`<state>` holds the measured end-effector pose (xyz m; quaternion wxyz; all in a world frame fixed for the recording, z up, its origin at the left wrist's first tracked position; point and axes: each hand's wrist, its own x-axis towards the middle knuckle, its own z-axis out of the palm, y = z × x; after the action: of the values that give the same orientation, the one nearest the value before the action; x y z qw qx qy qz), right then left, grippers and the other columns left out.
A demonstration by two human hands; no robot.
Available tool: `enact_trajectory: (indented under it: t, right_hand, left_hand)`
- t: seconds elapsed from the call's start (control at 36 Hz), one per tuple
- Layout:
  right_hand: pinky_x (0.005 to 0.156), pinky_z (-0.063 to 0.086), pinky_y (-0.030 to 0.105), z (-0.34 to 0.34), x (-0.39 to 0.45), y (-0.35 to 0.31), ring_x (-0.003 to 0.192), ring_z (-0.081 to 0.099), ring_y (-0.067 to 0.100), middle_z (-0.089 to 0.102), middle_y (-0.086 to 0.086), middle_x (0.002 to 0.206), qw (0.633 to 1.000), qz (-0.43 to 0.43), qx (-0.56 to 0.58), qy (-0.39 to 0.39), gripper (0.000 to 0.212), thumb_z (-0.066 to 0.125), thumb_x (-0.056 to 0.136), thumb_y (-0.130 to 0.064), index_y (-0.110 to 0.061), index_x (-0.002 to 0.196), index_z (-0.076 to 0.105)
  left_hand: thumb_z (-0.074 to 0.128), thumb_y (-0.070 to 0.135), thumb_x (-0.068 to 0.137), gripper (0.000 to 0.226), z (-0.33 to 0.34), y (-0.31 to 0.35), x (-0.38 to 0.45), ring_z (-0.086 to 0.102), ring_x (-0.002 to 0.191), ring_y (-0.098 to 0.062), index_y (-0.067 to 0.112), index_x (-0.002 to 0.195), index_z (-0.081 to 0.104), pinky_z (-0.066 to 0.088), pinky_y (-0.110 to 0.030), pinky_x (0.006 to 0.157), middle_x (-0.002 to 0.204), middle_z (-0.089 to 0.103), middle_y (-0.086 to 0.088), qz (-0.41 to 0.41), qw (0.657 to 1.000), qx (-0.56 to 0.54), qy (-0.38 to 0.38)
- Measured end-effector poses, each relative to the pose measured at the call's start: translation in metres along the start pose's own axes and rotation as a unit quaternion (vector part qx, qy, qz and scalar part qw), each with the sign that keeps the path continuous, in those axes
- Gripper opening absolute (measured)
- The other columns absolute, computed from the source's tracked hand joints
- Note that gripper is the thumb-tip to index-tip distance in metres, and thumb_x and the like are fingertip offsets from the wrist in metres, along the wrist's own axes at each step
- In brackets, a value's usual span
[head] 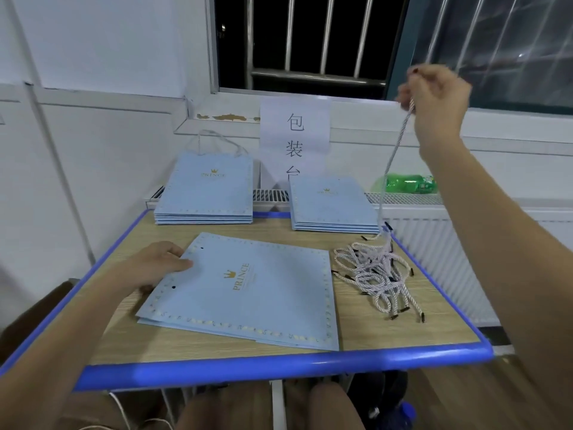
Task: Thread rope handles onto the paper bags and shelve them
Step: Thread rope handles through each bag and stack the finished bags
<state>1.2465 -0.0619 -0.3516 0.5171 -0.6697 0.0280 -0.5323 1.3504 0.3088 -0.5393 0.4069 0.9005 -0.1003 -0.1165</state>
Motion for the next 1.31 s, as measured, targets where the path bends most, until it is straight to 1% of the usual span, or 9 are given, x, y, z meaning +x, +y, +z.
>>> enact_trajectory:
  t: [0.14,0.33,0.5,0.61,0.75,0.89,1.08,1.19,1.31]
  right_hand:
    - [0.068,0.051,0.024,0.004,0.010,-0.032,0.067,0.061,0.009,0.067,-0.004,0.073,0.992,-0.077,0.096,0.023,0.023,0.050,0.089,0.002,-0.012,0.095,0.068]
    - [0.051,0.041,0.013,0.058,-0.048,-0.021,0.054,0.058,0.002,0.067,-0.008,0.066,0.984,-0.046,0.003,-0.172,0.020,0.064,0.082,0.003,-0.016,0.081,0.062]
    - [0.076,0.054,0.031,0.115,-0.132,0.045,0.071,0.061,0.013,0.067,-0.001,0.076,0.946,0.040,-0.043,-0.319,0.012,0.067,0.083,0.000,-0.011,0.082,0.068]
    - [0.070,0.049,0.030,0.147,-0.184,0.079,0.064,0.056,0.011,0.062,-0.008,0.067,0.910,0.081,-0.063,-0.401,0.016,0.064,0.082,0.002,-0.013,0.078,0.067]
    - [0.068,0.042,0.007,0.172,-0.211,0.091,0.063,0.057,-0.009,0.068,-0.001,0.079,0.910,0.081,-0.070,-0.400,0.009,0.065,0.083,0.002,-0.004,0.085,0.072]
    - [0.077,0.049,0.020,0.178,-0.224,0.097,0.082,0.066,0.017,0.073,0.009,0.089,0.916,0.045,-0.090,-0.389,0.010,0.064,0.084,0.001,-0.003,0.088,0.073]
    - [0.070,0.042,0.006,0.180,-0.228,0.101,0.075,0.060,0.006,0.072,0.002,0.088,0.920,0.033,-0.079,-0.383,0.011,0.066,0.083,0.001,-0.005,0.085,0.074]
    - [0.082,0.048,0.025,0.183,-0.231,0.103,0.091,0.062,0.015,0.069,0.001,0.095,0.911,0.010,-0.105,-0.398,0.014,0.065,0.084,-0.004,-0.011,0.090,0.075]
    - [0.082,0.043,0.009,0.184,-0.232,0.100,0.092,0.060,0.010,0.071,0.004,0.100,0.924,0.007,-0.082,-0.374,0.018,0.065,0.085,-0.001,-0.010,0.096,0.075]
  left_hand:
    - [0.062,0.017,0.089,0.011,0.000,0.000,-0.001,0.054,0.063,-0.023,0.009,0.087,0.054,0.035,-0.028,0.053,0.078,0.060,-0.009,-0.019,0.999,-0.028,0.015]
    - [0.054,0.016,0.091,0.022,0.005,0.010,-0.014,0.057,0.058,-0.021,0.012,0.070,0.057,0.038,-0.030,0.056,0.060,0.063,-0.003,-0.014,0.994,-0.110,0.023]
    - [0.061,0.012,0.090,0.005,0.012,0.010,-0.020,0.065,0.066,-0.012,0.012,0.087,0.057,0.045,-0.019,0.054,0.084,0.066,-0.004,0.014,0.992,-0.122,-0.006]
    - [0.068,0.014,0.084,0.028,0.009,0.007,-0.022,0.067,0.085,-0.020,0.010,0.109,0.055,0.050,-0.029,0.065,0.100,0.068,-0.005,0.030,0.983,-0.179,-0.023]
    - [0.066,0.000,0.082,0.017,0.010,0.010,-0.024,0.069,0.063,-0.010,0.011,0.092,0.057,0.051,-0.020,0.054,0.088,0.068,-0.007,0.046,0.973,-0.221,-0.042]
    - [0.062,0.005,0.087,0.021,0.009,0.002,-0.020,0.067,0.088,-0.026,0.010,0.106,0.056,0.051,-0.037,0.077,0.102,0.069,-0.010,0.027,0.976,-0.214,-0.015]
    - [0.060,0.003,0.087,0.018,0.013,0.002,-0.019,0.067,0.071,-0.013,0.011,0.102,0.055,0.049,-0.020,0.055,0.093,0.067,-0.006,0.037,0.971,-0.237,-0.017]
    - [0.057,0.011,0.088,0.018,0.013,0.000,-0.018,0.068,0.088,-0.023,0.009,0.105,0.061,0.052,-0.030,0.074,0.100,0.070,-0.009,0.036,0.974,-0.225,0.012]
    - [0.037,0.014,0.095,0.030,0.014,0.002,-0.015,0.063,0.083,-0.014,0.020,0.090,0.066,0.047,-0.025,0.072,0.089,0.068,0.002,0.027,0.963,-0.262,0.051]
